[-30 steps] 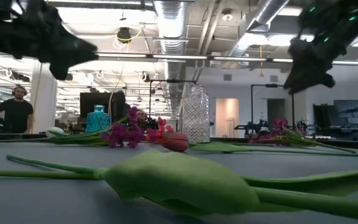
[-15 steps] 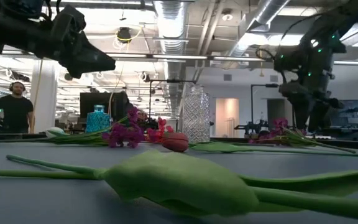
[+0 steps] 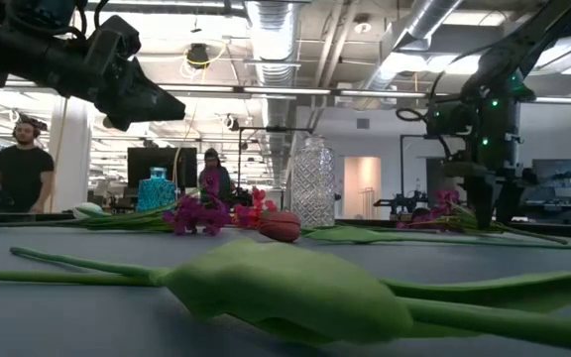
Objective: Sort flowers into vase by color
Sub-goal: Put the right purple flowers into the blue vase
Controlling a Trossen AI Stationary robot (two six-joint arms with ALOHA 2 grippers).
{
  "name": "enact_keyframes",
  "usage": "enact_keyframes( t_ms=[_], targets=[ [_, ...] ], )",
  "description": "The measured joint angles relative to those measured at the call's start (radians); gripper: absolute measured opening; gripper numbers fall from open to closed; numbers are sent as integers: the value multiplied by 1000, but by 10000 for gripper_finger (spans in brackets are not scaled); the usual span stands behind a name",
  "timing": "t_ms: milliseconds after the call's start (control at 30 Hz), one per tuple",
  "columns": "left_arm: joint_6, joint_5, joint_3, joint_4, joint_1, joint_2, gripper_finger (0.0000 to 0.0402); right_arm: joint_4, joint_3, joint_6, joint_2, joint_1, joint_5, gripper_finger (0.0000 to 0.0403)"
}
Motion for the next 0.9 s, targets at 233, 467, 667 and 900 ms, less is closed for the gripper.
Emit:
enact_keyframes(
  t_ms=[233,467,667,900],
  targets=[
    [-16,0,0,-38,0,0,114,13,0,7,50,0,0,191],
    [-17,-2,0,-47,0,0,114,12,2,10,50,0,0,81],
    [-17,-2,0,-46,0,0,114,6,0,9,-10,-1,0,38],
    [-18,-2,0,-44,0,0,114,-13,55,8,-126,-1,-1,53]
  ],
)
